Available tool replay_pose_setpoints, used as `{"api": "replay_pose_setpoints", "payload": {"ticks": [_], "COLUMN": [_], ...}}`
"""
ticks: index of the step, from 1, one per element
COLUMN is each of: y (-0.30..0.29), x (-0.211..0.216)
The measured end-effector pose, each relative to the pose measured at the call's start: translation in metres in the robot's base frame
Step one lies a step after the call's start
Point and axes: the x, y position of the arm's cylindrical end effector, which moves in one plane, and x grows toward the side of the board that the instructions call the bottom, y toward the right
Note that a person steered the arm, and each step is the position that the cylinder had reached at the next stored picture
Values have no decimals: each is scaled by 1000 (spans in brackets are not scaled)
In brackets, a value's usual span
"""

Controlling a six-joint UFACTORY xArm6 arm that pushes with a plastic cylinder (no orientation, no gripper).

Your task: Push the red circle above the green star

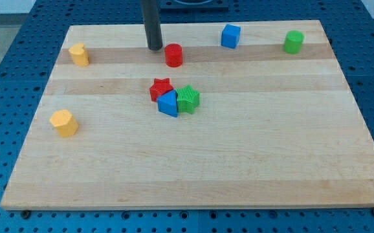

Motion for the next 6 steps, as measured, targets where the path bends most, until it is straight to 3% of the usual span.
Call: {"api": "replay_pose_setpoints", "payload": {"ticks": [1,3,4,6], "y": [3,27,27,33], "x": [-28,-41,-18,84]}}
